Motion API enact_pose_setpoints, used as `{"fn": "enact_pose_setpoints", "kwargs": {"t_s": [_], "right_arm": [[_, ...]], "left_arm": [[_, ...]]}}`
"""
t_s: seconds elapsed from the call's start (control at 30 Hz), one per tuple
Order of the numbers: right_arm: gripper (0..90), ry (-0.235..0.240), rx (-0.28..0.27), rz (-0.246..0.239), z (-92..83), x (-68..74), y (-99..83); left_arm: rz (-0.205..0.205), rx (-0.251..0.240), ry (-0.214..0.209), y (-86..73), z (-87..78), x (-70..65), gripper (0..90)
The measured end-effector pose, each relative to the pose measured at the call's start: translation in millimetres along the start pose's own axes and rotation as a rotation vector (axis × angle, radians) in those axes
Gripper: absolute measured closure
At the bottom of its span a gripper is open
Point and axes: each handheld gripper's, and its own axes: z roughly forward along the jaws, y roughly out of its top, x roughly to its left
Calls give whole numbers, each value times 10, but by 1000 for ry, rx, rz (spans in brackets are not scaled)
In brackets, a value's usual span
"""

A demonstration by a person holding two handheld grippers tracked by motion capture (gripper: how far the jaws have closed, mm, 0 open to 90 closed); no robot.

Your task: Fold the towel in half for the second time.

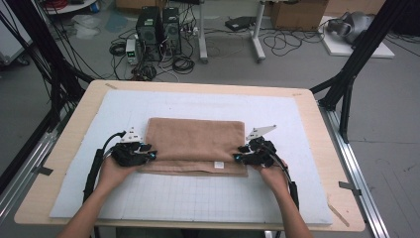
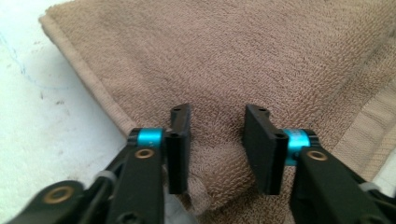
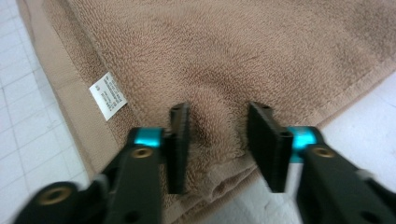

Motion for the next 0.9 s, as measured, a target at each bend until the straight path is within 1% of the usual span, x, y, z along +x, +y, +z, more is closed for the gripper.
{"fn": "enact_pose_setpoints", "kwargs": {"t_s": [0.03, 0.1, 0.13, 0.17, 0.23, 0.27, 0.33, 0.37, 0.4, 0.5, 0.53, 0.6, 0.67, 0.73, 0.8, 0.83, 0.87, 0.9], "right_arm": [[702, 2, -1, -8, 8, 3, 3], [779, 11, -1, -23, 19, 14, 15], [802, 15, -1, -27, 22, 19, 22], [817, 19, 1, -25, 23, 20, 28], [831, 34, -2, -8, 9, 1, 35], [833, 40, -5, -9, 0, -11, 40], [835, 34, -14, -8, -35, -7, 57], [835, 33, -21, -15, -58, -1, 67], [836, 33, -26, -9, -82, 6, 77], [835, 40, -50, -16, -191, 12, 125], [835, 40, -62, -13, -244, 24, 145], [835, 47, -79, -21, -349, 49, 191], [835, 49, -79, -38, -436, 97, 225], [834, 58, -79, -54, -495, 149, 224], [834, 67, -65, -59, -506, 213, 190], [831, 71, -55, -67, -498, 244, 159], [825, 77, -42, -67, -483, 277, 116], [798, 94, -23, -66, -450, 292, 69]], "left_arm": [[-4, -8, 2, -9, 0, -4, 695], [10, -11, 3, -5, 4, -30, 767], [26, -6, 10, 2, 5, -42, 799], [28, -6, 11, 9, 6, -50, 818], [10, -5, -2, 20, -9, -34, 841], [2, -13, -2, 25, -24, -28, 847], [-2, -29, -1, 45, -76, -30, 851], [-7, -36, -3, 57, -109, -33, 852], [-4, -43, -5, 72, -141, -30, 852], [-17, -78, -20, 118, -246, -32, 854], [-8, -74, -27, 140, -281, -33, 855], [-2, -78, -42, 171, -350, -54, 855], [20, -80, -50, 178, -423, -86, 855], [30, -80, -58, 163, -480, -115, 855], [40, -67, -73, 111, -512, -155, 855], [46, -57, -89, 69, -510, -174, 853], [56, -35, -106, 27, -498, -190, 845], [65, -15, -101, -11, -483, -208, 815]]}}
